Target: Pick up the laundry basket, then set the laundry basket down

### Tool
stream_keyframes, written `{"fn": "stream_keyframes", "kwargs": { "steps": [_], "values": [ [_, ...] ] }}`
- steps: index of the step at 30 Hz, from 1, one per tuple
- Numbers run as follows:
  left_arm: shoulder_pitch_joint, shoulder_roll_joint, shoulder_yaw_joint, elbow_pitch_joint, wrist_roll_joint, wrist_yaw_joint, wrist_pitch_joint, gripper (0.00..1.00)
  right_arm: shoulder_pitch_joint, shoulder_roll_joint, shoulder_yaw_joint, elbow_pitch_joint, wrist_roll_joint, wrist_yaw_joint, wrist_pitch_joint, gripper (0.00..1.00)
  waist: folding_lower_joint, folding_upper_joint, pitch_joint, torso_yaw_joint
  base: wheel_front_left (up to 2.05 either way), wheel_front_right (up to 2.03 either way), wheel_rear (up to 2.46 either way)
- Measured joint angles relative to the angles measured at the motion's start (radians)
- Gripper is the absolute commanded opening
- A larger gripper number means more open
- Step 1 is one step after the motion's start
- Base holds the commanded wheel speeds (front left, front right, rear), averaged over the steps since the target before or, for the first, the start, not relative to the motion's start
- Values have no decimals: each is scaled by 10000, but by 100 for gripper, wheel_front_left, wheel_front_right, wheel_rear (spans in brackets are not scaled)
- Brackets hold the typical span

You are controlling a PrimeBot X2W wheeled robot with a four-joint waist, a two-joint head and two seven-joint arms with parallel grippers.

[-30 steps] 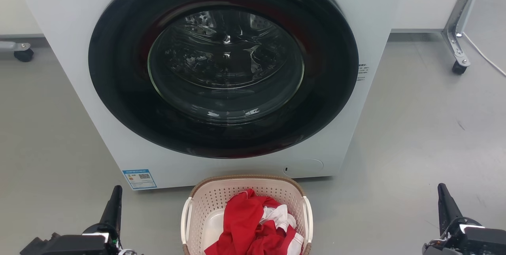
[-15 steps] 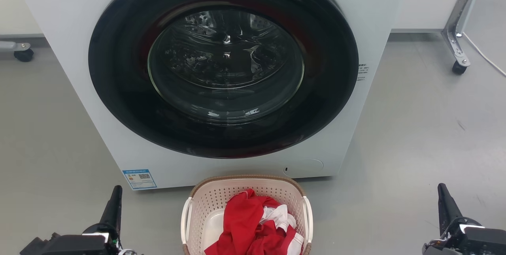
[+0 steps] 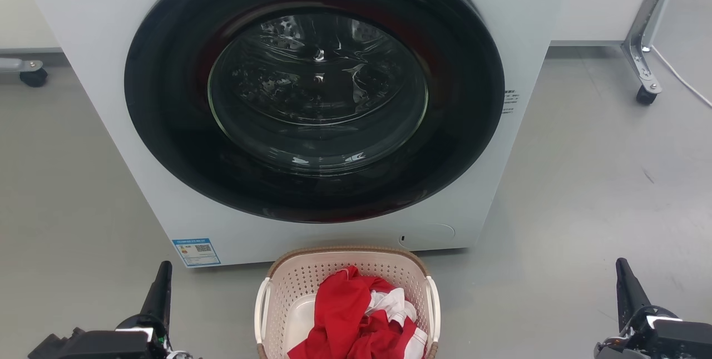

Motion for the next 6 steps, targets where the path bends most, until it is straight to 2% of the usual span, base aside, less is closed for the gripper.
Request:
{"fn": "stream_keyframes", "kwargs": {
  "steps": [6],
  "values": [
    [0,0,0,-2,0,0,0,0,0,0,0,0,0,0,0,0,0,0,0,0,0,0,0]
  ]
}}
